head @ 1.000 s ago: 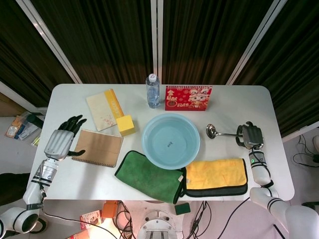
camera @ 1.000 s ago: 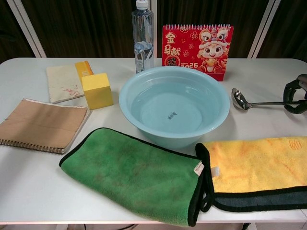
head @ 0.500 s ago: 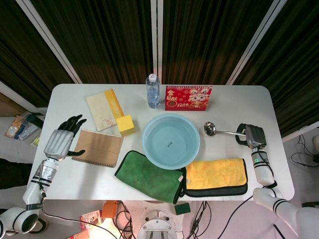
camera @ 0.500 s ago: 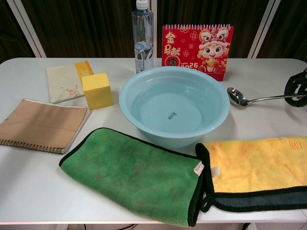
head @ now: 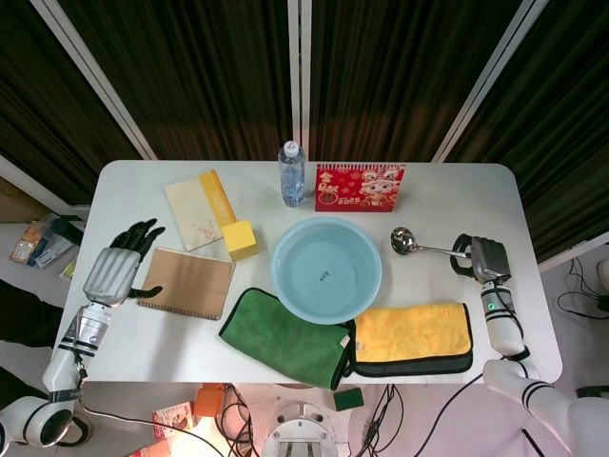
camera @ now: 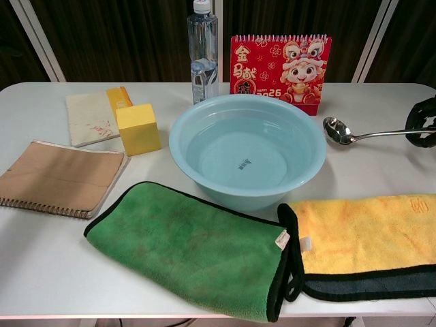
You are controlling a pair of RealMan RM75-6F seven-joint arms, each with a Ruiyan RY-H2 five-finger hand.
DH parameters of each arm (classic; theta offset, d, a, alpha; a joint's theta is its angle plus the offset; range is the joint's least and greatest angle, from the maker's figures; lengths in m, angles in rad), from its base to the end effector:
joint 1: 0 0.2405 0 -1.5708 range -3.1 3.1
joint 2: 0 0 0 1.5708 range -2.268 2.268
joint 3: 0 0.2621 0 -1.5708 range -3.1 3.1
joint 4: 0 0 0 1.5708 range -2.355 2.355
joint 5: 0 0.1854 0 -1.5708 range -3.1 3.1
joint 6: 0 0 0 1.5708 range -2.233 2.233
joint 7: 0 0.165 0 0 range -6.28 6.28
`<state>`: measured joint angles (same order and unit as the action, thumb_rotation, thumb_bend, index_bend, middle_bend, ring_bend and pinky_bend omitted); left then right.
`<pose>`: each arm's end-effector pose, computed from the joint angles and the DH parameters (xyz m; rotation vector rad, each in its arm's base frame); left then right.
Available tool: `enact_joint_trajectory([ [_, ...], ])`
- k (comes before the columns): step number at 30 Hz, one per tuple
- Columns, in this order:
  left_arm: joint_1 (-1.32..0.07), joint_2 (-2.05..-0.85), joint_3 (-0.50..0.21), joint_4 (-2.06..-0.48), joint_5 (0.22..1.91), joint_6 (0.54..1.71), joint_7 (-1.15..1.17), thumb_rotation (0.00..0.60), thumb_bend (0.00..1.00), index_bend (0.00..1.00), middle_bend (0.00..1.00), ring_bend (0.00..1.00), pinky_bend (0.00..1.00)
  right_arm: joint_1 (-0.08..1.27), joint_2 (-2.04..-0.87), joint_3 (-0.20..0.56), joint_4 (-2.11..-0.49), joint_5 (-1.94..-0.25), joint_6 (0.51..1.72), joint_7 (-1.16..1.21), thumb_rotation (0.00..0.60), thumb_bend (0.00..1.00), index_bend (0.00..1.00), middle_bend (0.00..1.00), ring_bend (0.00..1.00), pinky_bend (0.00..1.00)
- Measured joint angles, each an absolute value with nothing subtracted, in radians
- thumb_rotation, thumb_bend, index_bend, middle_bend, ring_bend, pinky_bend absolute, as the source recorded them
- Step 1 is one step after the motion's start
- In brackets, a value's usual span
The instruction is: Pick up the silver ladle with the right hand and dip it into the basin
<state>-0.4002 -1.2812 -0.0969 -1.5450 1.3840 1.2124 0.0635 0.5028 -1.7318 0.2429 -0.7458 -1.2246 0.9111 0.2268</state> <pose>-0.2538 0.2969 0.1081 -1.6121 -0.9506 -0.9649 -0.3406 -0.3676 0.0339 1.3221 -1.1882 0.8257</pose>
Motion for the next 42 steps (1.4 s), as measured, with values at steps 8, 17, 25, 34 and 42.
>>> enact_joint_trajectory([
  [8, -0.397, -1.275, -0.098, -1.555, 1.386, 1.220, 0.065, 0.600, 0.04, 0.11, 0.01, 0.02, 0.18, 0.493, -1.714, 0.249, -0.777, -1.245, 0.971, 0.277, 0.600, 0.54, 0.81, 0.61, 0.79, 0.92],
  [17, -0.390, -1.268, -0.096, -1.561, 1.393, 1.233, 0.059, 0.600, 0.04, 0.11, 0.01, 0.02, 0.18, 0.474, -1.638, 0.258, -0.933, -1.289, 1.085, 0.291, 0.600, 0.54, 0.82, 0.62, 0.81, 0.92],
  [25, -0.385, -1.265, -0.094, -1.553, 1.400, 1.239, 0.038, 0.600, 0.04, 0.11, 0.01, 0.02, 0.18, 0.461, -1.522, 0.262, -1.179, -1.335, 1.173, 0.194, 0.600, 0.54, 0.86, 0.62, 0.81, 0.92],
  [34, -0.381, -1.268, -0.093, -1.540, 1.406, 1.243, 0.013, 0.600, 0.04, 0.11, 0.01, 0.03, 0.18, 0.512, -1.469, 0.232, -1.331, -1.366, 1.132, -0.041, 0.600, 0.54, 0.87, 0.62, 0.81, 0.92],
  [42, -0.381, -1.266, -0.096, -1.528, 1.407, 1.243, -0.009, 0.600, 0.04, 0.11, 0.01, 0.02, 0.18, 0.585, -1.511, 0.201, -1.322, -1.398, 1.082, -0.172, 0.600, 0.54, 0.87, 0.62, 0.81, 0.92],
])
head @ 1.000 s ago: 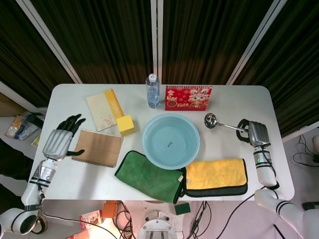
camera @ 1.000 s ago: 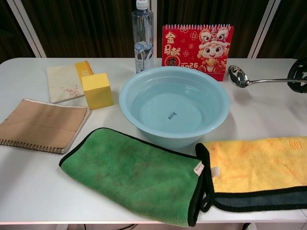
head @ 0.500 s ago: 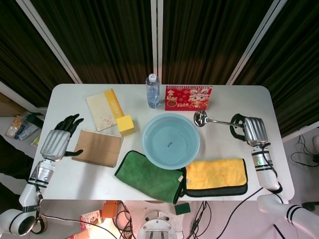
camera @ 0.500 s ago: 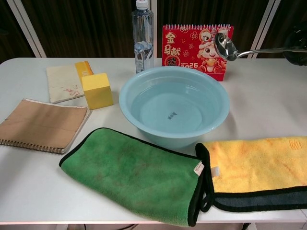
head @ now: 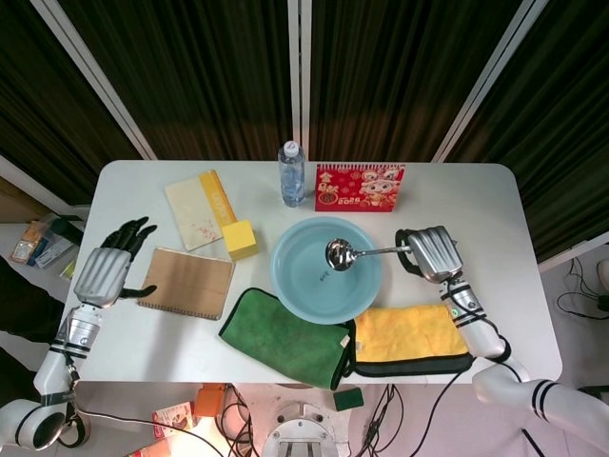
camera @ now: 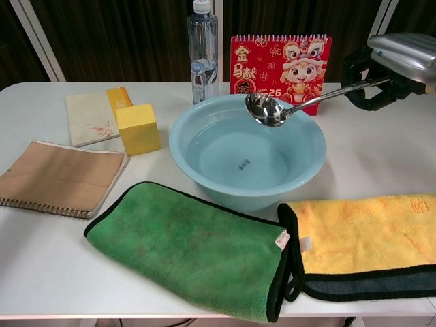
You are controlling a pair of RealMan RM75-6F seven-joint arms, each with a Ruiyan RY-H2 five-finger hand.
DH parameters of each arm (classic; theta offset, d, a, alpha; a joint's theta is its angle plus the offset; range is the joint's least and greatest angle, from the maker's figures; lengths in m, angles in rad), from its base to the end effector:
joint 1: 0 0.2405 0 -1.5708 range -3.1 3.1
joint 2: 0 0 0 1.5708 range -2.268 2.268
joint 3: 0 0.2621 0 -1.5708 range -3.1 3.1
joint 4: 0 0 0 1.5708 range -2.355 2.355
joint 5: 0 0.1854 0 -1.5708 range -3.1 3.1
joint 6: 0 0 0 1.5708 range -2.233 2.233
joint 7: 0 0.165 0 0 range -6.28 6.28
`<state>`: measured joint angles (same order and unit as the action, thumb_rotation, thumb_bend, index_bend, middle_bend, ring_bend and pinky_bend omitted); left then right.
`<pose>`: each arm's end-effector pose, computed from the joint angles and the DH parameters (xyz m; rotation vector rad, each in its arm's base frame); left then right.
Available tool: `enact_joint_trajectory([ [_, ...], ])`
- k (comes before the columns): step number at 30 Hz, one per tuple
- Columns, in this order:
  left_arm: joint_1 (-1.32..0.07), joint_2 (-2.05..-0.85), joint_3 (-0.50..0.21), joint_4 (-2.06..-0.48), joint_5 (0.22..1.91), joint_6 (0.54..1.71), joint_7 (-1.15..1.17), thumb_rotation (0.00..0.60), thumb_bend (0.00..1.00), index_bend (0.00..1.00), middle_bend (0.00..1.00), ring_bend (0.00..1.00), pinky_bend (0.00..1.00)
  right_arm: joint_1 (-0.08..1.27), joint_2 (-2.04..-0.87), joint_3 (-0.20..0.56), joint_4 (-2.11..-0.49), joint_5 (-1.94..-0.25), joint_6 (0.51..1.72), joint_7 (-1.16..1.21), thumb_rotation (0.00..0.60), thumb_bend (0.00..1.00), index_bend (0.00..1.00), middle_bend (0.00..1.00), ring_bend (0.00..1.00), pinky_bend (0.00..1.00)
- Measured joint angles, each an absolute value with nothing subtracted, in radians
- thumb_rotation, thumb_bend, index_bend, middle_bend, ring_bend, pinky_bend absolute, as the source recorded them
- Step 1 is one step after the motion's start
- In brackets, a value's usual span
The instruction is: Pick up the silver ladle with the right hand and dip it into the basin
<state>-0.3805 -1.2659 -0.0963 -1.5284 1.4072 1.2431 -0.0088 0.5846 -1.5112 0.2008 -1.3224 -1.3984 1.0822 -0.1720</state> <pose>-0.2598 0.2937 0.1188 -1.5752 -0.9662 -1.0079 -0.1978 -0.3590 0.0468 1.7491 -0.7721 1.0010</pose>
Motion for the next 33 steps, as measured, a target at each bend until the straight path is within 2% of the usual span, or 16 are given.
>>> enact_joint_trajectory([
  [12, -0.381, -1.271, -0.096, -1.499, 1.407, 1.234, -0.045, 0.600, 0.04, 0.11, 0.01, 0.03, 0.18, 0.653, -1.604, 0.176, -1.203, -1.447, 1.078, -0.265, 0.600, 0.54, 0.88, 0.62, 0.81, 0.92],
  [33, -0.373, -1.259, -0.097, -1.483, 1.411, 1.240, -0.081, 0.600, 0.04, 0.11, 0.01, 0.03, 0.18, 0.720, -1.689, 0.146, -1.113, -1.447, 1.027, -0.362, 0.600, 0.54, 0.88, 0.62, 0.81, 0.92],
])
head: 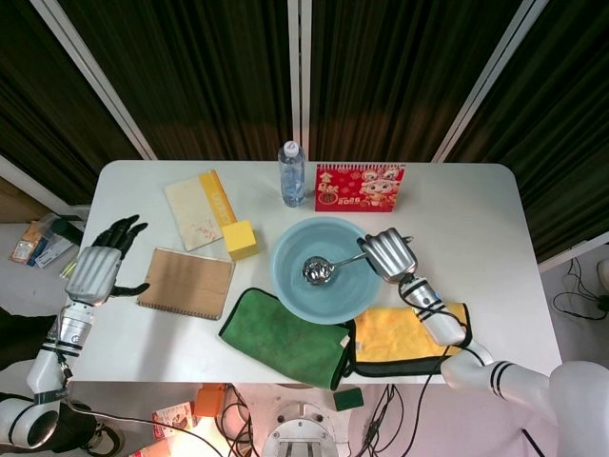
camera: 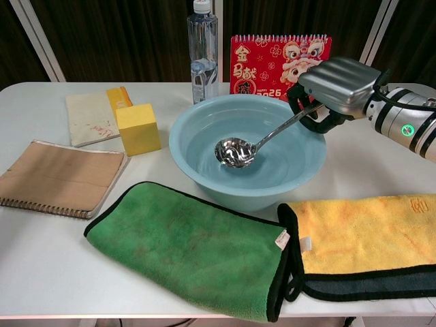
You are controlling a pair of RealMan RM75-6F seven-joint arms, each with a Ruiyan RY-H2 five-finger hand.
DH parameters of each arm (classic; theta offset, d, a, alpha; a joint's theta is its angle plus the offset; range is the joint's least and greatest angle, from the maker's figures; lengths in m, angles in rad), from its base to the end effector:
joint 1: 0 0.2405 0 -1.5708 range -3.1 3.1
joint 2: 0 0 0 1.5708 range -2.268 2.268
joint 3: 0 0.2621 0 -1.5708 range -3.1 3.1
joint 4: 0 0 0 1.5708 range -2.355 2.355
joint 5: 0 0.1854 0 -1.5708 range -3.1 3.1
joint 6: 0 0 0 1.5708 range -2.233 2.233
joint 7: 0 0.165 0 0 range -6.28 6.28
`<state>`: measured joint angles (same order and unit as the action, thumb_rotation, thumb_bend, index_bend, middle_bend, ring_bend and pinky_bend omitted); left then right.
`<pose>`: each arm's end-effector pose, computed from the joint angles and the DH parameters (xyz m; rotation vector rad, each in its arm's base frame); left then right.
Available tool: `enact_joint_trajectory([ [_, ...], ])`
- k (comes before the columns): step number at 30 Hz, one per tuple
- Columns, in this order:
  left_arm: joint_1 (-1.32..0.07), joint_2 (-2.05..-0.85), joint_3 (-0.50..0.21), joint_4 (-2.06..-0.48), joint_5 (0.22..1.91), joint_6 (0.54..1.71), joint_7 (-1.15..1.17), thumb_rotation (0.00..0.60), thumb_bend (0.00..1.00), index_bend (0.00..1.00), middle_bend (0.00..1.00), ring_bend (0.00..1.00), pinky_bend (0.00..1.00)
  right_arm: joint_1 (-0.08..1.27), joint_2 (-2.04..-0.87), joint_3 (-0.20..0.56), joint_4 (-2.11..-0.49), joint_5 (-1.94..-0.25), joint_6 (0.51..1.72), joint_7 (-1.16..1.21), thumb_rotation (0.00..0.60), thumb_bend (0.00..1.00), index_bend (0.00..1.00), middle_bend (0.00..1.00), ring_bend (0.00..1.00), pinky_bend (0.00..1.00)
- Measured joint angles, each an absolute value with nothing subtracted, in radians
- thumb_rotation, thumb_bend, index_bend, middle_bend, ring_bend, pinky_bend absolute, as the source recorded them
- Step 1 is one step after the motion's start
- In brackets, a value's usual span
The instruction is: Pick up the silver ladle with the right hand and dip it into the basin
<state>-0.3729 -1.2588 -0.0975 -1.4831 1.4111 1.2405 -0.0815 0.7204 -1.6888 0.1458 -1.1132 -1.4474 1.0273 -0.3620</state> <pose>-0.2713 0.2955 0.1259 -1.5479 -0.9902 -1.0159 -0.1637 -0.3737 -0.0171 1.9465 -0.4603 0.8573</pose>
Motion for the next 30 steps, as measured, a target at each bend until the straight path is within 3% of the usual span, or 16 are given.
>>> enact_joint_trajectory([
  [11, -0.368, -1.256, -0.096, -1.476, 1.414, 1.244, -0.095, 0.600, 0.04, 0.11, 0.01, 0.03, 0.18, 0.725, -1.690, 0.152, -1.135, -1.408, 1.001, -0.368, 0.600, 0.54, 0.88, 0.62, 0.81, 0.92],
  [21, -0.366, -1.253, -0.096, -1.478, 1.413, 1.244, -0.097, 0.600, 0.04, 0.11, 0.01, 0.03, 0.18, 0.734, -1.622, 0.195, -1.273, -1.249, 0.921, -0.452, 0.600, 0.54, 0.89, 0.62, 0.81, 0.92],
  [30, -0.362, -1.242, -0.096, -1.498, 1.412, 1.246, -0.091, 0.600, 0.04, 0.11, 0.01, 0.03, 0.18, 0.743, -1.566, 0.207, -1.372, -1.165, 0.919, -0.550, 0.600, 0.54, 0.88, 0.63, 0.81, 0.92],
])
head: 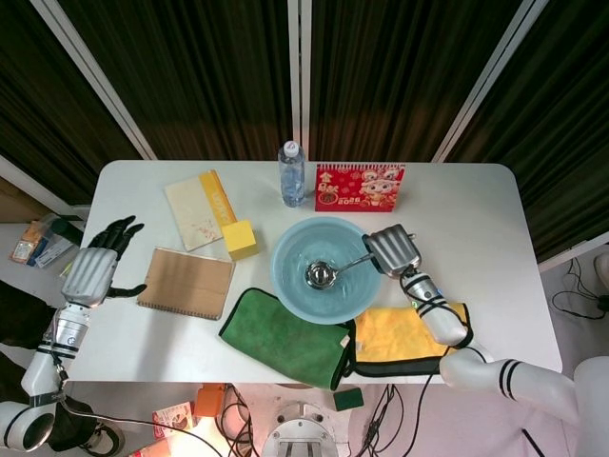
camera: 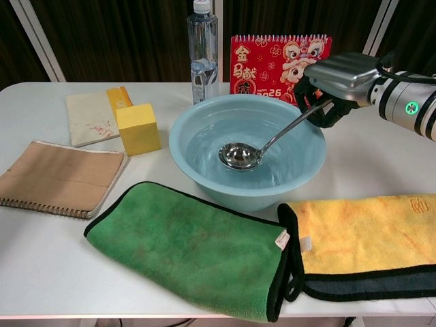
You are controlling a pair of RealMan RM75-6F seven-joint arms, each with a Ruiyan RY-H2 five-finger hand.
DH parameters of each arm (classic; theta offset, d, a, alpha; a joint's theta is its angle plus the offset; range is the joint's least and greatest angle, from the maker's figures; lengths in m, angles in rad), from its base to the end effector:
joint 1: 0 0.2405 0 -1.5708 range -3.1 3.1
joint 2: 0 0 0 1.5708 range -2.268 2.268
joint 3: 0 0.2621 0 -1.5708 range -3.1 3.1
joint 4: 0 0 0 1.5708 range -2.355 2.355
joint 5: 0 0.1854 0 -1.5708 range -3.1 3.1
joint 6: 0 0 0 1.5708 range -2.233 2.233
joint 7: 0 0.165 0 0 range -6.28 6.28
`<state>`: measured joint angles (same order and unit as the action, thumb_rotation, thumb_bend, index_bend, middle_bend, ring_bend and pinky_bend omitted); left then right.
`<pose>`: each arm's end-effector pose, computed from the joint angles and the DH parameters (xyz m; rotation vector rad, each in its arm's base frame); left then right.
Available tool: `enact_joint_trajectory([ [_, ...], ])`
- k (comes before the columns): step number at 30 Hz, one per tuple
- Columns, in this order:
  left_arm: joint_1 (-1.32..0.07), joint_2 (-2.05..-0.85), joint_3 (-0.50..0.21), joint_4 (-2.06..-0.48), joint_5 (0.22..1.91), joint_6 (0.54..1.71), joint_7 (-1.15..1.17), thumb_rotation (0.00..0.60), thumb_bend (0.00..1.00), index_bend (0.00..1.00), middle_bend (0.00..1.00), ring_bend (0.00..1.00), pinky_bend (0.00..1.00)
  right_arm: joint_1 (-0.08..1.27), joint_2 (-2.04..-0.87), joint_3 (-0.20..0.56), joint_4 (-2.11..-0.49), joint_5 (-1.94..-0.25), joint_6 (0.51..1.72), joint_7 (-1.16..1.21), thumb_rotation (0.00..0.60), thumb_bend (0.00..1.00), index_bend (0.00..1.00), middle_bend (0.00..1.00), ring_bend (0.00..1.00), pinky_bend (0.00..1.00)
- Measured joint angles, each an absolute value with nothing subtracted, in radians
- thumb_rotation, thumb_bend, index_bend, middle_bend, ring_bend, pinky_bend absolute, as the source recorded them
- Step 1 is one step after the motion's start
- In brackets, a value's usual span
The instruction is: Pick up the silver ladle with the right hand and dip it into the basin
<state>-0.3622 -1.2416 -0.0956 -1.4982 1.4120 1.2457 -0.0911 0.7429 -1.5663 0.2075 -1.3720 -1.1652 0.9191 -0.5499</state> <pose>-0.2731 0.2919 0.1307 -1.5381 -0.9999 -1.0168 -0.1554 -0.3783 0.0031 1.9235 -0.6476 0.7645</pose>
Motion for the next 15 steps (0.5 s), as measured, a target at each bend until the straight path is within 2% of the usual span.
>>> enact_joint_trajectory([
  [15, -0.354, -1.223, -0.097, -1.528, 1.414, 1.258, -0.077, 0.600, 0.04, 0.11, 0.01, 0.03, 0.18, 0.758, -1.481, 0.217, -1.511, -1.109, 0.975, -0.634, 0.600, 0.54, 0.89, 0.63, 0.81, 0.92],
])
